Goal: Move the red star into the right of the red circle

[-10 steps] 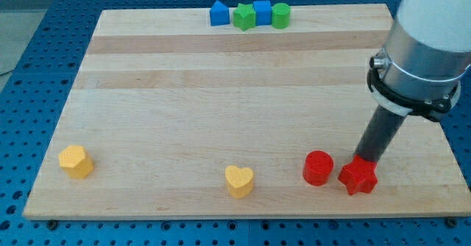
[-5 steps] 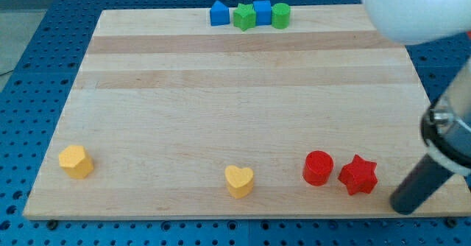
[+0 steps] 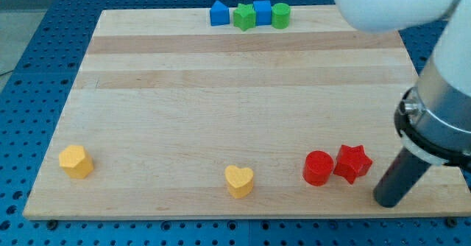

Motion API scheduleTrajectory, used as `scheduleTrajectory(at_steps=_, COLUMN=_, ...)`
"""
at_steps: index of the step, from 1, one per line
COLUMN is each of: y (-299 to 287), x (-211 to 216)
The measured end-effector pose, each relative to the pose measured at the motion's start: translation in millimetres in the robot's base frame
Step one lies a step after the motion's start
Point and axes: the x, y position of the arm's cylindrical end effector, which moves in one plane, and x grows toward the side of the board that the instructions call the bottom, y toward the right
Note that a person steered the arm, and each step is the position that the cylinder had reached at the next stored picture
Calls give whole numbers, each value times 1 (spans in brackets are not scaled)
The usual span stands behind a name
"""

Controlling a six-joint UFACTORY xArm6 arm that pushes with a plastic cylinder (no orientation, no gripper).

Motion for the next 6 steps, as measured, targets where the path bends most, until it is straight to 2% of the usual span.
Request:
scheduleTrajectory(at_steps=1, y=32, x=-16)
scheduleTrajectory(at_steps=2, y=14, x=-34)
scheduleTrajectory(at_steps=3, y=-23, x=-41)
scheduleTrajectory(at_steps=4, y=-35, x=-42)
scheduleTrajectory(at_steps=5, y=-4, x=-52)
scheduleTrajectory(at_steps=6, y=-2, x=-101)
